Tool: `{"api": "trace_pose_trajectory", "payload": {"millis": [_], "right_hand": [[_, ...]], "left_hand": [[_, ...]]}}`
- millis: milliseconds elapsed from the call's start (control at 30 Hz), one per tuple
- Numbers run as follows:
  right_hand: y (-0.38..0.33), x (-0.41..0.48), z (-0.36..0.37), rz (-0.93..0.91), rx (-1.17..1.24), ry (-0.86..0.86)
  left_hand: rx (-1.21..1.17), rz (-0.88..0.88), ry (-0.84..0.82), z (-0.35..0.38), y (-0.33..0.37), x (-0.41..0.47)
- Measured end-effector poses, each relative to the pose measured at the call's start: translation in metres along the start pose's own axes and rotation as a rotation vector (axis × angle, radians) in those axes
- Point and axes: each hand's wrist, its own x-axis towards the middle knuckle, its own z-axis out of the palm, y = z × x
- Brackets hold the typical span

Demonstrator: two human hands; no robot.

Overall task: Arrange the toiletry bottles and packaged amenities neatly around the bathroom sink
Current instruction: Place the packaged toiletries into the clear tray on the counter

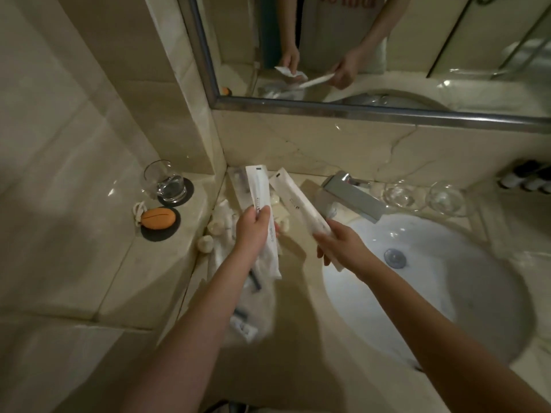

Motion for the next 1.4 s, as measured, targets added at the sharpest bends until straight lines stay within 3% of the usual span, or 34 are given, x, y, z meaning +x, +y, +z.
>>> {"api": "trace_pose_trajectory", "payload": {"millis": [400,800,1000,1267,1400], "right_hand": [[0.082,-0.115,-0.092,0.057,0.296,0.197],[0.207,-0.203,-0.215,0.222,0.467,0.621],[0.246,-0.219,-0.272,0.21,0.205,0.669],[0.273,-0.217,-0.303,0.03,-0.402,0.764],[0.283,-0.209,-0.316,0.068,-0.426,0.795]], "left_hand": [[0.02,0.103,-0.225,0.121,0.023,-0.079],[0.125,0.14,-0.577,0.3,0.045,-0.142],[0.203,0.214,-0.552,0.373,0.066,-0.15],[0.232,0.175,-0.497,0.43,0.11,-0.144],[0.294,0.177,-0.496,0.445,0.107,-0.136]]}}
